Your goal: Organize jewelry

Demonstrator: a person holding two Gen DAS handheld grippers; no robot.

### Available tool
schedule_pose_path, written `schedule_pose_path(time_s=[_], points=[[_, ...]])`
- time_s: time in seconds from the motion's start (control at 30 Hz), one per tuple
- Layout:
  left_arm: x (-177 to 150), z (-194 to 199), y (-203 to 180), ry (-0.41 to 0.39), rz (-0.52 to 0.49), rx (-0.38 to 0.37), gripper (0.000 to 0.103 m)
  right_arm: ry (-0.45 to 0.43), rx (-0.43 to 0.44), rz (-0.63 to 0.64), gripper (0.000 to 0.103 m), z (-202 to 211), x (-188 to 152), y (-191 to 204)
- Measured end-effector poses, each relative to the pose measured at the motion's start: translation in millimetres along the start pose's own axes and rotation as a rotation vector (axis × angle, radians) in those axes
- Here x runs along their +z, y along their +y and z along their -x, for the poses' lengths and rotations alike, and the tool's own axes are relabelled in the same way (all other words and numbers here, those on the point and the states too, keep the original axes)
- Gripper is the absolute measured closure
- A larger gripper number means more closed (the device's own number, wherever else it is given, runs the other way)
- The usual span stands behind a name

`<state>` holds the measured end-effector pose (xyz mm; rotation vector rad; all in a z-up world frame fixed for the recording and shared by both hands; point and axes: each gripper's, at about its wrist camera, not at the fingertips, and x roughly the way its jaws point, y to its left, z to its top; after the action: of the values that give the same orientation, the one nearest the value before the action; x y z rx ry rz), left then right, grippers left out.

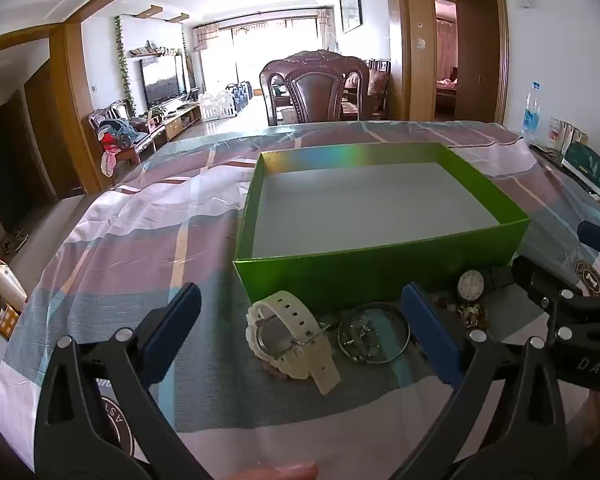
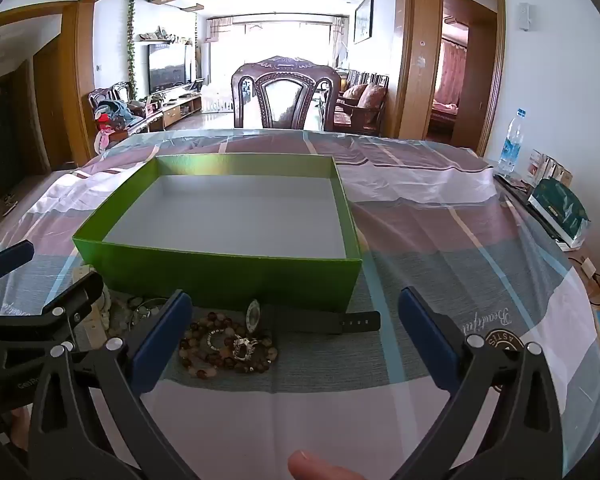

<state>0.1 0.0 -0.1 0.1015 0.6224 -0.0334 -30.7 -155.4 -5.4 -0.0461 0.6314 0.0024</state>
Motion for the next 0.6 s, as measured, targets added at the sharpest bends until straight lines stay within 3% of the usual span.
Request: schedule_pose_path(time_s=[0.6], points=[[-3.2, -0.4, -3.1, 0.005, -0.007, 0.001, 0.004, -0.005, 0.000, -0.001, 0.003, 1.1, -0.4, -0.6]])
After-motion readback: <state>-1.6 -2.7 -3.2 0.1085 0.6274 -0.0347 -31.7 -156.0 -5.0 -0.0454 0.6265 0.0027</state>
